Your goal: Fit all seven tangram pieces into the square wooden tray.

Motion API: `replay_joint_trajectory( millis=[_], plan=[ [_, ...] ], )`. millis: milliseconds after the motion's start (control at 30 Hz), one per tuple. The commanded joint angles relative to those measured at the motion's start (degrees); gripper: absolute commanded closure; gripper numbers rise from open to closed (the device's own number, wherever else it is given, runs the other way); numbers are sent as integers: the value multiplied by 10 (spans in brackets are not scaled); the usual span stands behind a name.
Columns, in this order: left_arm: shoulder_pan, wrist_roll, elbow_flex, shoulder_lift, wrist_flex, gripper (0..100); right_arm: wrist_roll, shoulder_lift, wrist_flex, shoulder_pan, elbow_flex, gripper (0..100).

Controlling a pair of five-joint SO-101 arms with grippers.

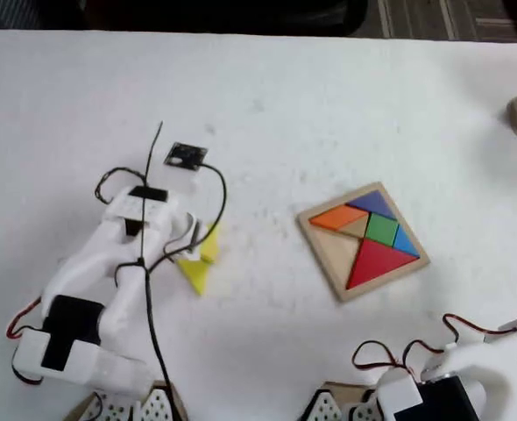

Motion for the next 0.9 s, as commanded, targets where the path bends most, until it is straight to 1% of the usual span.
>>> replay_joint_trajectory(
  millis=[0, 67, 167, 300, 500, 633, 667, 733, 867],
  plan=[
    [-21, -4, -5, 6, 11, 819, 7, -24, -7, 5, -7, 837],
    [-38, -8, -5, 6, 11, 819, 7, -24, -7, 5, -7, 837],
    [-47, -11, -4, 6, 11, 819, 7, -24, -7, 6, -7, 837],
    [-48, -54, -4, 6, 11, 819, 7, -25, -7, 14, -7, 837],
    [-78, -59, -5, 6, 13, 819, 7, -25, -7, 15, -7, 837],
    [-86, -133, -10, 2, 25, 817, 7, -25, -7, 10, -7, 837],
    [-86, -146, -10, -6, 25, 806, 7, -25, -7, 9, -7, 837],
    [-85, -149, -4, -39, 25, 771, 7, -25, -6, 8, -7, 837],
    [-83, -149, 0, -156, 58, 742, 7, -25, -4, 8, -7, 837]
  ],
)
